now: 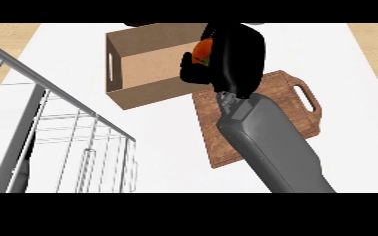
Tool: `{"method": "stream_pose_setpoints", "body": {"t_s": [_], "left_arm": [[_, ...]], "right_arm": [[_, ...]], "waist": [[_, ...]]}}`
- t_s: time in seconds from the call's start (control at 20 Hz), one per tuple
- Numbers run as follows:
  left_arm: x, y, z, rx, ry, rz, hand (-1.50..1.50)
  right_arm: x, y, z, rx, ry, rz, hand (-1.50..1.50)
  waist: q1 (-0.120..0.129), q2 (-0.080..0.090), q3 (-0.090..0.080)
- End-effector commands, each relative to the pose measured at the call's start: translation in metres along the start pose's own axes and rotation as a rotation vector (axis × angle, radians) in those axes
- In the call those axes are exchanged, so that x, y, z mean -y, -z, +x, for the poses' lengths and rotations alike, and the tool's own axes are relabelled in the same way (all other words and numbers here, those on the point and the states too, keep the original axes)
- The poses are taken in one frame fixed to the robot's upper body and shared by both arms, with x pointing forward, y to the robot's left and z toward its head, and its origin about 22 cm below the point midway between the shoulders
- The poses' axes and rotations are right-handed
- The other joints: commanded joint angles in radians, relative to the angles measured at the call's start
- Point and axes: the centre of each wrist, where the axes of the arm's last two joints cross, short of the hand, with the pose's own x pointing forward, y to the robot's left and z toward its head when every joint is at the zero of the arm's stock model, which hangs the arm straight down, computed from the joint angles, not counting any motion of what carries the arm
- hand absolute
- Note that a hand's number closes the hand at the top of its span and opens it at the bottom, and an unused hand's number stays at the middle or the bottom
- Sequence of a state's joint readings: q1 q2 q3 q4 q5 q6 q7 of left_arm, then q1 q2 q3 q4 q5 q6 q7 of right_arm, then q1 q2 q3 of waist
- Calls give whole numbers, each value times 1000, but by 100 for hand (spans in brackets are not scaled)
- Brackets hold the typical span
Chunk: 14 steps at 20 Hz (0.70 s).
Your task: Pick the tomato from the cutting board and place it in the cardboard box
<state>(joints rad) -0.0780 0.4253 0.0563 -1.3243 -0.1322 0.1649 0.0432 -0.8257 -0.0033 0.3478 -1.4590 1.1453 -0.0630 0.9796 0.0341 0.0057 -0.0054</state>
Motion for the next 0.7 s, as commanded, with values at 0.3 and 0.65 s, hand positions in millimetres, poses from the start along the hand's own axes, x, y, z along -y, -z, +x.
{"method": "stream_pose_setpoints", "body": {"t_s": [0.3,0.65], "left_arm": [[8,14,19,56,-7,2,0],[3,19,22,65,5,-12,0]], "right_arm": [[-39,65,19,-114,142,39,150],[-67,95,2,-177,122,65,150]], "waist": [[13,8,5],[37,19,5]]}}
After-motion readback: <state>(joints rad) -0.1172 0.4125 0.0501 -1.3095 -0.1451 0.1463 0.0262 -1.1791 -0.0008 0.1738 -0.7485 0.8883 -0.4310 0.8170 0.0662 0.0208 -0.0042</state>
